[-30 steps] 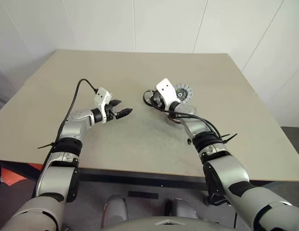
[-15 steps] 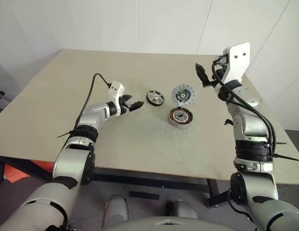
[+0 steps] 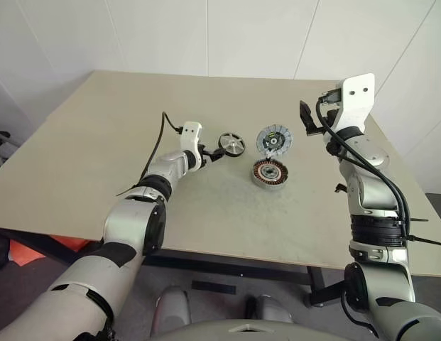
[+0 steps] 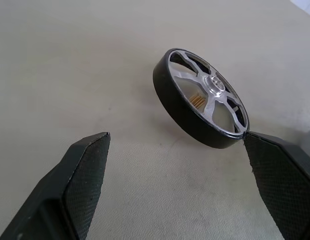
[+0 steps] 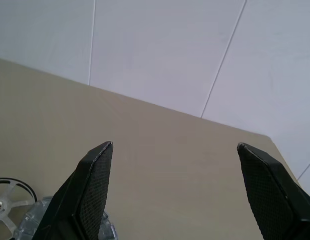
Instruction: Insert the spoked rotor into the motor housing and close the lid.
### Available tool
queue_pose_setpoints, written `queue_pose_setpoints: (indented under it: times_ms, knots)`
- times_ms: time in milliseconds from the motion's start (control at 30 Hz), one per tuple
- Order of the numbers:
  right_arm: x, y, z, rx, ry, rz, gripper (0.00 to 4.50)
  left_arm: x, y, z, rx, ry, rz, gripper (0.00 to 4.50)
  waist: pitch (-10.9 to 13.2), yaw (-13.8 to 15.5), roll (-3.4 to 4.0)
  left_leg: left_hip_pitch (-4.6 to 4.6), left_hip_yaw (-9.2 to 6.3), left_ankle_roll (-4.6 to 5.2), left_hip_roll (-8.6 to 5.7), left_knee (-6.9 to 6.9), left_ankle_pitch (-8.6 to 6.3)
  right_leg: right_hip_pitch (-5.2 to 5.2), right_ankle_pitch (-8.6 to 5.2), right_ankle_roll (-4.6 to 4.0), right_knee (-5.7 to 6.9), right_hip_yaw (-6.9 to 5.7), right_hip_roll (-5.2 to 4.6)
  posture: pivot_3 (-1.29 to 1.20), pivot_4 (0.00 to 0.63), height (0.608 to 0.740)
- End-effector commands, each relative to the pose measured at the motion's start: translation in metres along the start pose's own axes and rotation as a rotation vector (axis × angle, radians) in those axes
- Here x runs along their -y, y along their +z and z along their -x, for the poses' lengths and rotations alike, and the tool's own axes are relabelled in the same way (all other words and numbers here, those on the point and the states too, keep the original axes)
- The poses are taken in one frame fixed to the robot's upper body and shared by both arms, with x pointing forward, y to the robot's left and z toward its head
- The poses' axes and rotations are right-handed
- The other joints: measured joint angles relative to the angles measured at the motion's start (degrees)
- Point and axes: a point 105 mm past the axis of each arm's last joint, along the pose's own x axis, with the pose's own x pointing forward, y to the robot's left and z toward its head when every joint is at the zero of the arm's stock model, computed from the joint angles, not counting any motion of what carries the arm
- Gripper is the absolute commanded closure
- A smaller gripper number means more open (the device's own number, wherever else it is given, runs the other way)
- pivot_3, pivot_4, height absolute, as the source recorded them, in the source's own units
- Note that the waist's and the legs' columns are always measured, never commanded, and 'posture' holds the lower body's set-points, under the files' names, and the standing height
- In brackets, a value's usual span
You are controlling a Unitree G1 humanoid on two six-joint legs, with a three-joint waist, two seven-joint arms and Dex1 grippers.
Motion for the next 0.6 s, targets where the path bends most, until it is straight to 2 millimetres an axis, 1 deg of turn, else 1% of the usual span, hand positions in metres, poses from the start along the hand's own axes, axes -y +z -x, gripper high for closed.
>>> queue_pose_setpoints:
  times_ms: [33,133,300,467,600]
  knots:
    - [0.006,0.018,0.003,0.065,-0.022,0.023,0.01,0.014,0.016,-0.006,0.047,-0.021,0.07,0.0,0.0,0.0,0.0,0.0,0.0,0.0,0.0,0.01,0.0,0.0,0.0,0.0,0.01,0.0,0.0,0.0,0.0,0.74]
    - [0.006,0.017,0.002,0.064,-0.02,0.023,0.01,0.02,0.009,-0.011,0.037,0.01,0.138,0.0,0.0,0.0,0.0,0.0,0.0,0.0,0.0,0.02,0.0,0.0,0.0,0.0,0.01,0.0,0.0,0.0,0.0,0.74]
    - [0.007,0.015,0.002,0.058,-0.021,0.027,0.01,0.023,0.005,-0.016,0.033,0.063,0.194,0.0,0.0,-0.2,0.0,0.0,0.0,0.02,0.01,0.01,-0.01,-0.01,0.0,0.0,0.0,-0.02,0.01,0.0,0.0,0.74]
    - [0.008,0.011,0.002,0.048,-0.023,0.027,0.01,0.026,0.008,-0.019,0.054,0.097,0.267,0.0,0.0,-0.1,0.0,-0.02,-0.01,0.04,0.0,0.04,-0.02,0.0,0.0,0.01,0.0,-0.02,0.0,0.0,0.0,0.74]
    - [0.008,0.009,0.003,0.041,-0.025,0.026,0.01,0.03,0.015,-0.021,0.086,0.11,0.379,0.0,0.0,-0.1,0.0,-0.04,-0.01,0.06,0.0,0.04,-0.03,-0.01,0.0,0.01,-0.01,-0.03,0.0,0.0,0.0,0.74]
